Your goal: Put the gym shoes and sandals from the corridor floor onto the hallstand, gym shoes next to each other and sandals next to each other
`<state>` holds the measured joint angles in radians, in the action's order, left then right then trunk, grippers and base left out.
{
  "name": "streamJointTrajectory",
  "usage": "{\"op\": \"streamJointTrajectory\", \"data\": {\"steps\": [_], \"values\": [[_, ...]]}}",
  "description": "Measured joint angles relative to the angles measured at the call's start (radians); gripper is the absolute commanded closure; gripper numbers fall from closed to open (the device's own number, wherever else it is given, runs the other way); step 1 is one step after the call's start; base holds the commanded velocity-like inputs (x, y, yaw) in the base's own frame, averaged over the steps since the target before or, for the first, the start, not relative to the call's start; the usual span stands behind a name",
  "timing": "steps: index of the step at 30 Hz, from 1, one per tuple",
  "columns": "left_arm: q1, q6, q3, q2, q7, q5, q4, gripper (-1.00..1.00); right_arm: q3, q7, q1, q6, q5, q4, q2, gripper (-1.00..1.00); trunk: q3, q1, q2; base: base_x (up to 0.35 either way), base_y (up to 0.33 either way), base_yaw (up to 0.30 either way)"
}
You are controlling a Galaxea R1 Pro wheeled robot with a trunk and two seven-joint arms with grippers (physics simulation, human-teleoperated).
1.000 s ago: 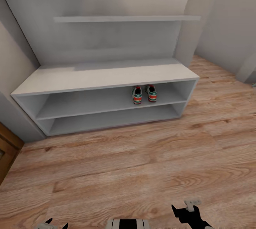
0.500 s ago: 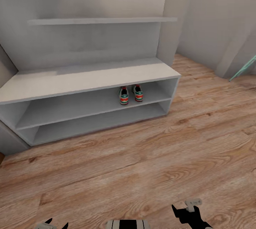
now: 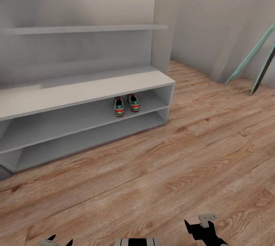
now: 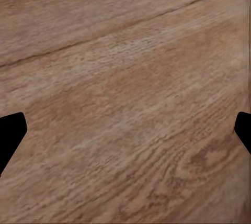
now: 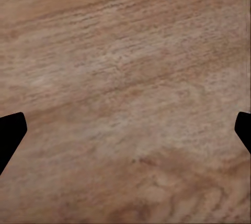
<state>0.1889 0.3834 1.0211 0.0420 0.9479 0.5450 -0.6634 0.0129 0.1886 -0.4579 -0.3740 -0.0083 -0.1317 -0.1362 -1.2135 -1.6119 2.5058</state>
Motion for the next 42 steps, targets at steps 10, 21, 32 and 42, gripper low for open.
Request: {"op": "streamJointTrajectory", "data": {"steps": [10, 21, 32, 42], "values": [[0.000, -0.001, 0.008, -0.001, -0.006, 0.001, 0.001, -1.00, 0.000, 0.000, 0.000, 0.000, 0.000, 0.000, 0.001, -1.00, 0.044, 0.004, -0.002, 0.000, 0.000, -0.258], [0.000, -0.001, 0.008, -0.001, -0.012, 0.000, 0.001, -1.00, 0.000, 0.000, 0.000, 0.000, 0.000, -0.001, 0.005, -1.00, 0.088, 0.009, -0.005, 0.000, 0.000, -0.170], [0.000, 0.000, 0.008, -0.001, -0.012, 0.000, 0.001, -1.00, 0.000, 0.001, 0.000, 0.000, -0.001, -0.001, 0.008, -1.00, 0.126, 0.034, -0.048, 0.000, 0.000, -0.014], [0.000, 0.000, 0.008, -0.001, -0.012, 0.000, 0.001, -1.00, -0.001, 0.001, 0.000, 0.000, -0.001, -0.003, 0.010, -1.00, 0.158, 0.073, -0.118, 0.000, 0.000, 0.000]]}}
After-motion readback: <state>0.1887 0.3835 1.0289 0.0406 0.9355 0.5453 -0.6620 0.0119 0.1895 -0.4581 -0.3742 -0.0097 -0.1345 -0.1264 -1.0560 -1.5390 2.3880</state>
